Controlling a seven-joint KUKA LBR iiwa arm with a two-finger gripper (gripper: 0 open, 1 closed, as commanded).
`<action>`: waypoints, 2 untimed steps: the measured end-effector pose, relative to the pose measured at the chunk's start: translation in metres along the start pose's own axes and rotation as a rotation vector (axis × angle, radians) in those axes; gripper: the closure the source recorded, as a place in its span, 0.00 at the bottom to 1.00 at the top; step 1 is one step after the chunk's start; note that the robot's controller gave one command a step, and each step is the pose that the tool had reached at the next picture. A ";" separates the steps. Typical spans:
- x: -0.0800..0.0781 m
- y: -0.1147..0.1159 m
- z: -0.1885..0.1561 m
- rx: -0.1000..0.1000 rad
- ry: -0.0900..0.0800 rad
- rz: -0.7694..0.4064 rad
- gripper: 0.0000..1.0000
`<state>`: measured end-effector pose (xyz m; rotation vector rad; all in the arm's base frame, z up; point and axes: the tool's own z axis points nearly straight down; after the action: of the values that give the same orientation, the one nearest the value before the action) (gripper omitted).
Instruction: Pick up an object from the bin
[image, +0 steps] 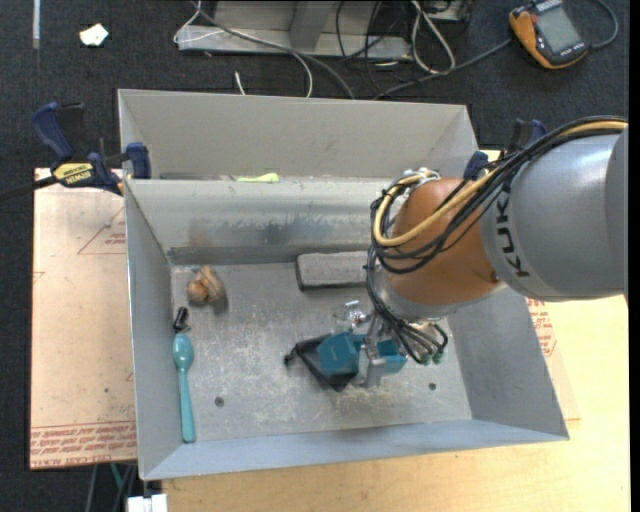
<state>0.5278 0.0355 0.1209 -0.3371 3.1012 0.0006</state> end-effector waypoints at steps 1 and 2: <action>0.003 -0.009 -0.047 -0.003 0.014 -0.039 1.00; -0.051 0.034 -0.004 -0.003 0.005 -0.132 1.00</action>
Offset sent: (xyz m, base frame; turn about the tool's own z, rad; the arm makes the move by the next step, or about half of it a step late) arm 0.0719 0.0858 -0.0509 -0.1975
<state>0.5706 0.0794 0.1258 -0.5415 3.0775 0.0022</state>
